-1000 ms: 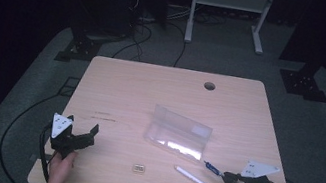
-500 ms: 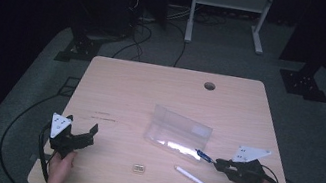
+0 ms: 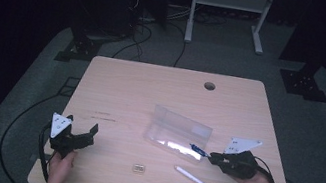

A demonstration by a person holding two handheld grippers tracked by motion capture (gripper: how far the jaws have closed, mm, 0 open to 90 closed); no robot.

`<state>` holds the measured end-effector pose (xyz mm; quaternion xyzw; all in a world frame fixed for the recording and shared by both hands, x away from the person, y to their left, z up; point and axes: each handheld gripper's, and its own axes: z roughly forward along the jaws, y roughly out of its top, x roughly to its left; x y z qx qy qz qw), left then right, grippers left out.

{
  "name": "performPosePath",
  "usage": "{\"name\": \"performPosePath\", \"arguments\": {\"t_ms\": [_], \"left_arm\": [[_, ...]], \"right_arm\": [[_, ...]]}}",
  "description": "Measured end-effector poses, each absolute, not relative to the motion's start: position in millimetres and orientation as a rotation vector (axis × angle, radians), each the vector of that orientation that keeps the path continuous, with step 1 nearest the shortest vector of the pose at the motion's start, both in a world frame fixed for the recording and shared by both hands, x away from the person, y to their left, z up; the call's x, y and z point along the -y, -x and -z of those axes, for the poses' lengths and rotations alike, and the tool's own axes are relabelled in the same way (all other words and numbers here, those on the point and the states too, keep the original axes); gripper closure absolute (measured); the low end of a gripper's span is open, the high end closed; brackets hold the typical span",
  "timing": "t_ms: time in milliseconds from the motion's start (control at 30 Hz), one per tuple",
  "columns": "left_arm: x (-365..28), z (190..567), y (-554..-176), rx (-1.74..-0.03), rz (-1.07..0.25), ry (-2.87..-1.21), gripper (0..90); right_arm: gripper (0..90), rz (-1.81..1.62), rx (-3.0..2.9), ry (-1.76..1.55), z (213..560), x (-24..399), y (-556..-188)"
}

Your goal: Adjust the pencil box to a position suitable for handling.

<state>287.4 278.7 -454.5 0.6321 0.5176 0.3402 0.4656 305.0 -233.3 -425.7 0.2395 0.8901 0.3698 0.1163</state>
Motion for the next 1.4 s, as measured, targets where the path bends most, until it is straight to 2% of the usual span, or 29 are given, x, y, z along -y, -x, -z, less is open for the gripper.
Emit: {"name": "performPosePath", "arguments": {"t_ms": [1400], "left_arm": [[-279.4, 453.6, -287.2, -1.263, -0.836, -1.542, 1.1]], "right_arm": [[79.2, -1.069, -2.647, -0.652, 418.4, 177.0, -335.0]]}}
